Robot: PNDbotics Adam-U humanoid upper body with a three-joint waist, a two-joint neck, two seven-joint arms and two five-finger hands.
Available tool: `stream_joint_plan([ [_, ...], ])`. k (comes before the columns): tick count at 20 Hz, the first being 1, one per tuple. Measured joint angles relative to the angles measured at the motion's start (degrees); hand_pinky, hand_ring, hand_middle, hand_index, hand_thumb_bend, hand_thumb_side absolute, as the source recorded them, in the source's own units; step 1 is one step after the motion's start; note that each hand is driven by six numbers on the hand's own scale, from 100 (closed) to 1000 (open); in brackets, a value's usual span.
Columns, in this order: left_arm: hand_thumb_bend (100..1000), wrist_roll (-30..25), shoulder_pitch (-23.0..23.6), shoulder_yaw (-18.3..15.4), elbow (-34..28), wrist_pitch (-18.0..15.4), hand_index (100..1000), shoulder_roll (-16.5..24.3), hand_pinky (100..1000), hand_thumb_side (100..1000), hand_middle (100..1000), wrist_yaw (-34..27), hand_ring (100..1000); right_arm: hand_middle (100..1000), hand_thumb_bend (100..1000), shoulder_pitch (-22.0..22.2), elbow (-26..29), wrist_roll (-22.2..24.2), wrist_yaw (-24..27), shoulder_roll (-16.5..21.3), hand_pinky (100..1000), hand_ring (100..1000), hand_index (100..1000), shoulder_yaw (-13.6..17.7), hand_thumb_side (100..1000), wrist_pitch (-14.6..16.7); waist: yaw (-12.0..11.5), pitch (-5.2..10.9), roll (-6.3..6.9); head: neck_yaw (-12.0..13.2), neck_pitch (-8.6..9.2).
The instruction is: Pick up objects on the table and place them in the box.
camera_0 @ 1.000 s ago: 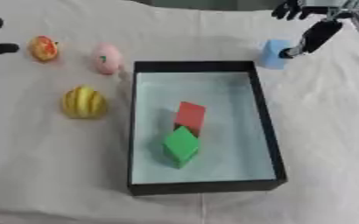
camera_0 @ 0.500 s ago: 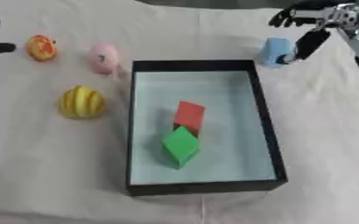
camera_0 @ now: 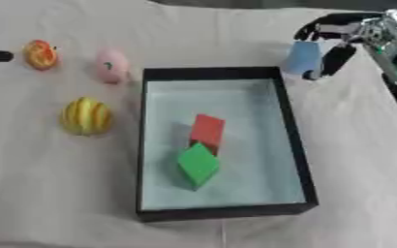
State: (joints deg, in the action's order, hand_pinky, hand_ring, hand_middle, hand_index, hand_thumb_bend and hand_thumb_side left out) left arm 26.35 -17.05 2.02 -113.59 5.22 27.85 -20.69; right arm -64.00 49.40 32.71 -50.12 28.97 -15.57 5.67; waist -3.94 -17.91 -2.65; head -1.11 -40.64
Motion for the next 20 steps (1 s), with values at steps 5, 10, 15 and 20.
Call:
stream_joint_plan([
  [5, 219, -0.03, -0.08, 0.01, 0.00, -0.03, 727, 0.00, 590, 806, 797, 0.00, 783, 530, 347, -0.02, -0.27, -4.00, 0.53, -0.43, 789, 696, 660, 0.47, 100, -2.22, 0.00, 0.00, -0.02, 0.00, 0.00],
  [10, 219, -0.15, -0.08, 0.31, 0.00, 0.04, 727, 0.00, 591, 806, 798, 0.00, 784, 457, 335, 0.01, 0.57, -7.02, 1.94, -0.43, 758, 625, 577, 0.36, 100, -4.06, 0.07, 0.03, -0.16, -0.01, 0.00],
  [15, 219, -0.19, -0.03, 0.31, 0.00, 0.08, 727, 0.00, 591, 807, 798, 0.00, 784, 447, 335, 1.00, 5.44, -8.87, 6.19, 0.25, 738, 607, 567, 0.36, 100, -5.99, 0.40, 0.06, -0.30, 0.06, -0.03],
  [20, 218, -0.17, 0.60, 0.29, 0.00, 0.09, 727, 0.02, 591, 806, 798, 0.00, 784, 466, 347, 3.49, 20.59, -6.87, 14.18, 6.82, 732, 606, 590, -1.54, 100, -8.82, 1.03, 0.57, -0.71, 0.64, -0.12],
])
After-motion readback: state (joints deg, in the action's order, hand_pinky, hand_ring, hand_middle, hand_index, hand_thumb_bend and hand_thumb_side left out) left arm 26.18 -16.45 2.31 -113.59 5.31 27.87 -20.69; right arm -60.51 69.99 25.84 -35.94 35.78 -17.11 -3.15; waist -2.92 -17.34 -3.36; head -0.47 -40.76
